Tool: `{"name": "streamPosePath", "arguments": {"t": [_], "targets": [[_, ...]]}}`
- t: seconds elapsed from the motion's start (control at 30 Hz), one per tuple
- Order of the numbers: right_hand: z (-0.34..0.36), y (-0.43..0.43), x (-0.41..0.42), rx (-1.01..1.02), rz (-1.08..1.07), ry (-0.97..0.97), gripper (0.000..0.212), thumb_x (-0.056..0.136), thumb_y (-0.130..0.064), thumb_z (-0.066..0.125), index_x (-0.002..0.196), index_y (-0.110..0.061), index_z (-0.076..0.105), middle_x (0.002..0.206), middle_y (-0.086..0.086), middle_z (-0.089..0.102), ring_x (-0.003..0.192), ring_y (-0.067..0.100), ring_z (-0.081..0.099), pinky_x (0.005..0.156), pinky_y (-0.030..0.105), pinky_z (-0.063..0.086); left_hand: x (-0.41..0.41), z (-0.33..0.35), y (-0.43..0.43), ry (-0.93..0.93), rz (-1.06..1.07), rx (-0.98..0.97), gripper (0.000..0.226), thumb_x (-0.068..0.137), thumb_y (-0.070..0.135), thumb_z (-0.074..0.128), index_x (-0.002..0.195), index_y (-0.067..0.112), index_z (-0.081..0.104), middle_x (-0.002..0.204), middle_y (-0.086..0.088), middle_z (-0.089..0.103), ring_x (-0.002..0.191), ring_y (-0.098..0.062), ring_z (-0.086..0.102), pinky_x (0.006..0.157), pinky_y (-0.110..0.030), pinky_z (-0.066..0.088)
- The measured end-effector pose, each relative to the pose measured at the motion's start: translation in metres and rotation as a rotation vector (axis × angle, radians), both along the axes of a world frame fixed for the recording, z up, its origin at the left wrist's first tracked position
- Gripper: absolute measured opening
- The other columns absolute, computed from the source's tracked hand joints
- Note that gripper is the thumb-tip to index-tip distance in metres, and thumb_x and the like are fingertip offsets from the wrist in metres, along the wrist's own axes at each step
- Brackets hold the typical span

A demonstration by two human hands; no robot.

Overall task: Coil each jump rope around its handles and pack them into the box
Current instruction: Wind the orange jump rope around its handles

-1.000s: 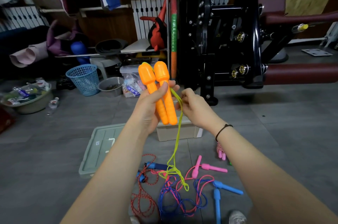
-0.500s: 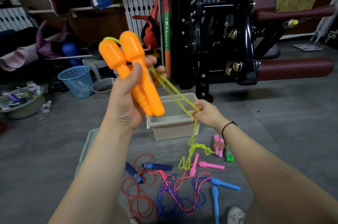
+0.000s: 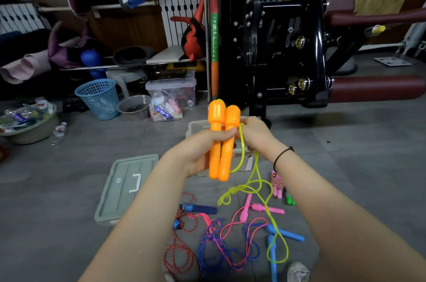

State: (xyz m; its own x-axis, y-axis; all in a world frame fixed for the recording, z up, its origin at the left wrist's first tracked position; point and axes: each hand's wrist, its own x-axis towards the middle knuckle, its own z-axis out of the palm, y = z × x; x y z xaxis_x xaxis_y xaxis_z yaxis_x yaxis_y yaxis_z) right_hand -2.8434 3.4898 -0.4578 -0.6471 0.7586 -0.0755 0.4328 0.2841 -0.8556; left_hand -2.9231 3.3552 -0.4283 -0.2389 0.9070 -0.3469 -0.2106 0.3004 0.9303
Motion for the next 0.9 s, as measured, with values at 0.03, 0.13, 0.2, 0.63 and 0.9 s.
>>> {"name": "streamPosePath", "arguments": {"t": [0.03,0.13,0.2,0.63,0.9], "targets": [[0.001,0.001,0.001,0.001,-0.041,0.021,0.015,0.068,-0.023,0.049,0.058,-0.026,0.060,0.052,-0.002,0.045,0.046,0.016,0.037,0.043,0.024,0.032,0.000,0.001,-0.001,-0.053,-0.047,-0.028,0.021,0.082,0.029,0.066,0.097,0.015,0.064,0.099,-0.010,0.063,0.084,-0.022,0.060,0.086,-0.038,0.050],[0.004,0.005,0.008,-0.001,-0.101,0.063,0.018,0.077,-0.014,0.049,0.061,-0.016,0.058,0.055,0.001,0.044,0.051,0.018,0.036,0.042,0.023,0.032,-0.001,0.004,-0.006,-0.211,-0.149,-0.005,0.022,0.079,0.033,0.060,0.093,0.015,0.062,0.094,-0.020,0.070,0.074,-0.020,0.065,0.067,-0.027,0.052],[0.002,0.009,0.012,-0.016,-0.115,0.066,0.017,0.085,-0.013,0.048,0.074,-0.011,0.061,0.059,0.004,0.044,0.050,0.018,0.039,0.041,0.023,0.034,-0.005,0.005,-0.006,-0.334,-0.123,0.091,0.024,0.076,0.039,0.063,0.084,0.017,0.066,0.079,-0.015,0.068,0.055,-0.014,0.058,0.049,-0.022,0.050],[-0.030,0.010,0.024,-0.174,0.149,0.024,0.020,0.091,-0.027,0.061,0.078,-0.012,0.060,0.058,0.002,0.058,0.041,0.008,0.050,0.046,0.022,0.044,-0.051,0.019,-0.026,-0.563,0.725,0.846,0.015,0.092,0.026,0.052,0.080,0.018,0.054,0.059,0.007,0.061,0.055,-0.006,0.062,0.057,-0.022,0.050],[-0.015,-0.003,0.014,-0.321,0.352,0.210,0.024,0.094,-0.020,0.057,0.071,-0.010,0.060,0.058,-0.001,0.060,0.048,0.010,0.051,0.062,0.030,0.050,-0.073,-0.010,-0.017,0.389,0.807,0.312,0.032,0.081,0.046,0.062,0.088,0.015,0.058,0.050,-0.006,0.059,0.045,-0.021,0.053,0.054,-0.024,0.047]]}}
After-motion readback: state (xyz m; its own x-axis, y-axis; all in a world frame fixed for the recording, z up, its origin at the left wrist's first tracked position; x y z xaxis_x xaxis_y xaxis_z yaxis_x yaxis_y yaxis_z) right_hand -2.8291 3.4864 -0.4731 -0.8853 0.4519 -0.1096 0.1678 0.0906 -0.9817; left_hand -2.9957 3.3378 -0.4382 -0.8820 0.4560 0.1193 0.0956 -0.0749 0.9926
